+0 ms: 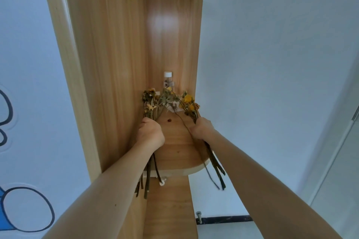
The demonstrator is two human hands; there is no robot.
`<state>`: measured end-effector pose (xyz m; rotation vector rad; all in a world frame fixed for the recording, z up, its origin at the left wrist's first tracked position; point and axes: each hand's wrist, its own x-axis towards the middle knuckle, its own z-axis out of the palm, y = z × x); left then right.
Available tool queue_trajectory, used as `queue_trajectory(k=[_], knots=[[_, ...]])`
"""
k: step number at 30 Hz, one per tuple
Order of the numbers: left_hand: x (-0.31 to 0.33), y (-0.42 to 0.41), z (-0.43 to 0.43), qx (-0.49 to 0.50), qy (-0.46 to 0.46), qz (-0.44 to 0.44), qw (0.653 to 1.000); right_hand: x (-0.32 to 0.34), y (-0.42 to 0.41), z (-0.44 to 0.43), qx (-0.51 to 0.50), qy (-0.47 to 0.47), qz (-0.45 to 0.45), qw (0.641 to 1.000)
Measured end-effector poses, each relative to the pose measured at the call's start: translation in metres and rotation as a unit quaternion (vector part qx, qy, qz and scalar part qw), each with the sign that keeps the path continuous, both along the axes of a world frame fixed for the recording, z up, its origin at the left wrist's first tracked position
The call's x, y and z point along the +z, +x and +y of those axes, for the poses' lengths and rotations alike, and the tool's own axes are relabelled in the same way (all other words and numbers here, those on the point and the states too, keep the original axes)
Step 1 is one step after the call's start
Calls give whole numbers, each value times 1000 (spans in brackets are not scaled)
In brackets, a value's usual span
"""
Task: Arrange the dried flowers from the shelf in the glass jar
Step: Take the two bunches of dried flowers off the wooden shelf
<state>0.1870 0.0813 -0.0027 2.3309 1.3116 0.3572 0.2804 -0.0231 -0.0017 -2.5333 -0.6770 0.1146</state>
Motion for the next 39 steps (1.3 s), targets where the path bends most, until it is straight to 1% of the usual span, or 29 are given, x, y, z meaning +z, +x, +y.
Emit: queue_trajectory(k=[3, 6, 9, 16, 21, 26, 31, 36, 39], knots=[[6, -3, -4, -11, -5, -18, 1000, 4, -3, -9, 0, -6, 21, 1000], [2, -9, -6, -5, -53, -19, 998, 5, -12, -10, 11, -14, 27, 999], [-4, -14, -7, -10, -59, -7, 998, 4, -20, -3, 24, -16, 30, 999], [-10, -22, -5, -4, -68, -6, 998, -6, -25, 7, 13, -63, -21, 998], [-12, -21, -5, -7, -74, 8, 997, -3, -26, 12, 7, -54, -16, 998], [-11, -21, -5, -4, -73, 28, 997, -4, -29, 15, 7, -99, -38, 994], [-11, -19, -3, 3, -77, 26, 997, -6, -24, 15, 0, -76, -13, 997], [-8, -20, -2, 6, -104, -22, 994, -4, -17, 8, -12, -29, 9, 999], [0, -23, -9, 4, -93, -56, 994, -1, -16, -5, -28, 13, 13, 999]])
